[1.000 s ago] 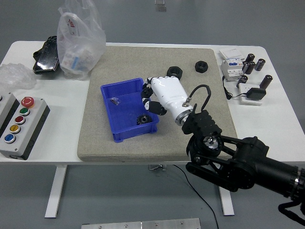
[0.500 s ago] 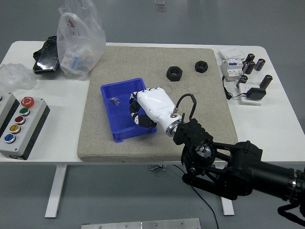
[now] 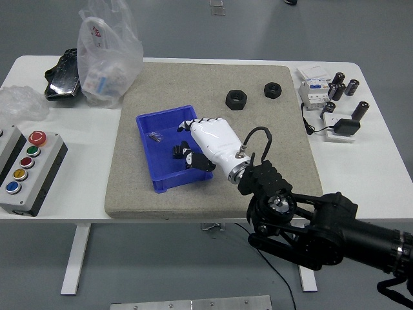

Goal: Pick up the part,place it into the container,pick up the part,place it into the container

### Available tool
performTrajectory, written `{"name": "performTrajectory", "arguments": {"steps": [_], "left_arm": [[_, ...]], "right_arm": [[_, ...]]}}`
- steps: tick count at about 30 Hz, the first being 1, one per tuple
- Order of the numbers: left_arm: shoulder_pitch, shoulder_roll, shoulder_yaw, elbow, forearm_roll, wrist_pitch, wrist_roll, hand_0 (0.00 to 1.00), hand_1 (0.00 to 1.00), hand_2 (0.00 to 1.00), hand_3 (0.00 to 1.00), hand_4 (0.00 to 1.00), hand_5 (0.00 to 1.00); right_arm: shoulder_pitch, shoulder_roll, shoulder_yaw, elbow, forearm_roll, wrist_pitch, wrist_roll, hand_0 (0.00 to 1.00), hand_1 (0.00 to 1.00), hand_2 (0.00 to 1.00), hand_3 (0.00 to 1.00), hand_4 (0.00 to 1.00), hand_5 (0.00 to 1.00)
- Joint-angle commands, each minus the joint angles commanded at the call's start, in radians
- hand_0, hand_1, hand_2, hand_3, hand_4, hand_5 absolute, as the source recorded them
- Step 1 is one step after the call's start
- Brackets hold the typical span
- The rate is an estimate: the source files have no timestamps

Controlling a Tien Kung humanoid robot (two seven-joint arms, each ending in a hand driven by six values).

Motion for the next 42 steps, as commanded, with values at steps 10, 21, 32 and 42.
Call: {"name": "performTrajectory", "arguments": {"steps": [10, 21, 32, 42], "left_arm": [[0.015, 0.006, -0.002, 0.000, 0.004, 0.001, 0.000, 0.654, 0.592, 0.565, 0.608, 0.716, 0.387], [0.032, 0.011, -0.013, 0.000, 0.015, 0.002, 0.004, 0.654, 0.592, 0.565, 0.608, 0.716, 0.386], [0.024, 0.006, -0.006, 0.000, 0.004, 0.000, -0.007, 0.653, 0.584, 0.564, 0.610, 0.718, 0.387], [0.012, 0.007, 0.016, 0.000, -0.014, -0.006, -0.012, 0.653, 0.490, 0.550, 0.610, 0.717, 0.386]], "right_arm": [[-0.199, -0.093, 0.315, 0.116, 0.323, -0.117, 0.282, 0.432, 0.683, 0.724, 0.735, 0.611, 0.261], [-0.514, -0.106, 0.720, 0.100, 0.755, 0.159, 0.693, 0.521, 0.643, 0.678, 0.694, 0.756, 0.489], [-0.621, -0.080, 0.918, 0.089, 1.160, 0.187, 0.877, 0.495, 0.640, 0.668, 0.689, 0.764, 0.534], [-0.616, -0.077, 0.979, 0.100, 1.326, 0.161, 0.873, 0.489, 0.639, 0.665, 0.684, 0.759, 0.537]]}}
